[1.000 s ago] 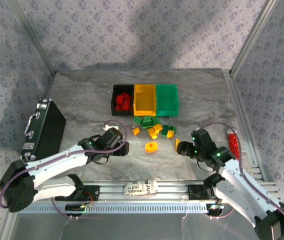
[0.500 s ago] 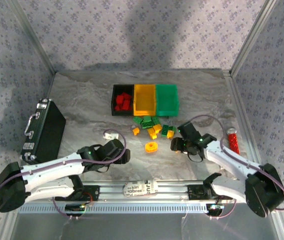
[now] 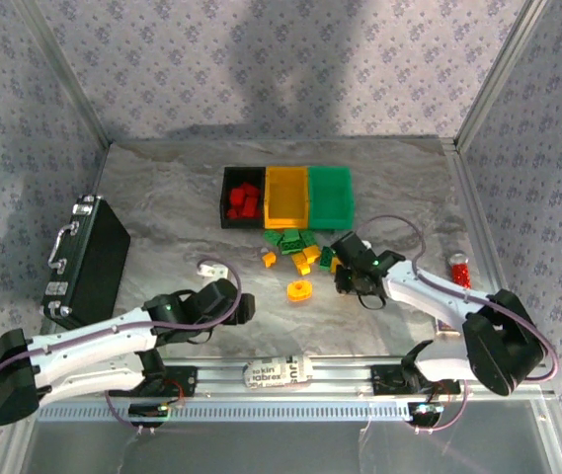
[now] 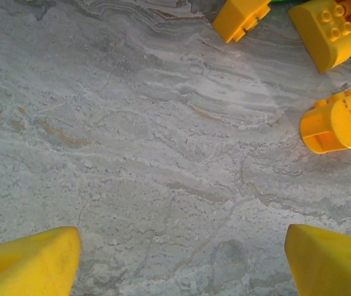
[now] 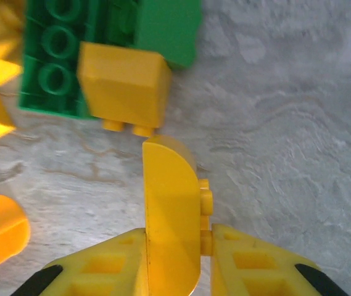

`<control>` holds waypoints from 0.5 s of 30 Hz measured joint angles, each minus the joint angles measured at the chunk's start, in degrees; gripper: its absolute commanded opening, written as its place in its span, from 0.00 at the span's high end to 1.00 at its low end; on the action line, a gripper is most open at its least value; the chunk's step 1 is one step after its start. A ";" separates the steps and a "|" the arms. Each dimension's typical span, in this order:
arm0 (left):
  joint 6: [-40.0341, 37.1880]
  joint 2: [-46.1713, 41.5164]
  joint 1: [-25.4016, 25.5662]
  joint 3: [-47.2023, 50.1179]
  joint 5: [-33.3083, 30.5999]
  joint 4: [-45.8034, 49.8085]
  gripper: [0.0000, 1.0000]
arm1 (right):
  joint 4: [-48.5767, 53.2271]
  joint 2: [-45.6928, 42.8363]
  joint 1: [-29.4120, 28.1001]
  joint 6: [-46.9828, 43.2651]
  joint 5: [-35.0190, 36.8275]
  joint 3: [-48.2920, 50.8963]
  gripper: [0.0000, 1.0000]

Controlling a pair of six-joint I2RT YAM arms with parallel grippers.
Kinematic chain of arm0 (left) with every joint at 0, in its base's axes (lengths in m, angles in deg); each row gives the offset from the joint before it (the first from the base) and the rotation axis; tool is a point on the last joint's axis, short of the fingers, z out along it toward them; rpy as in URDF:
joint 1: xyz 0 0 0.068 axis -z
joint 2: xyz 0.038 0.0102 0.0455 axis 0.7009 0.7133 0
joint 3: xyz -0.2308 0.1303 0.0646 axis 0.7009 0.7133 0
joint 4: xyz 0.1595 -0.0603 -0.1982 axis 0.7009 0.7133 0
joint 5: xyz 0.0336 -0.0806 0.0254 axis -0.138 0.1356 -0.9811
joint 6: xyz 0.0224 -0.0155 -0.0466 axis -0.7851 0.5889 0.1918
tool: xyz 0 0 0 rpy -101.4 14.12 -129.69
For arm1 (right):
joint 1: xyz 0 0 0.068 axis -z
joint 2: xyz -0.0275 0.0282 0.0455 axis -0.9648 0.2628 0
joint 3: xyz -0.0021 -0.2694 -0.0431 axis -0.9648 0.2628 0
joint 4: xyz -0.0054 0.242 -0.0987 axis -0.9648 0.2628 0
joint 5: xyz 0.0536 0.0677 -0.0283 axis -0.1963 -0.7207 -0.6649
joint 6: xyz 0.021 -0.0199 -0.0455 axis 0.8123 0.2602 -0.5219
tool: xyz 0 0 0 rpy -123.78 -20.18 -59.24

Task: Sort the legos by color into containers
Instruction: Pick up the lego from the bottom-right of the table, then place the lego in the container.

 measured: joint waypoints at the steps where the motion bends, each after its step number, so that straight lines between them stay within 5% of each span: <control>1: 0.00 -0.24 0.00 0.04 -0.17 0.13 0.14 | 0.74 0.00 -0.63 -0.04 0.63 -1.46 0.73; 8: 0.00 -0.48 0.00 0.70 -0.42 0.70 0.14 | 5.22 0.81 -2.49 -2.64 2.29 -14.14 0.71; 15: 0.26 -0.35 1.01 2.08 -0.17 0.00 0.14 | 8.39 16.17 -2.10 -8.48 1.29 -37.24 0.72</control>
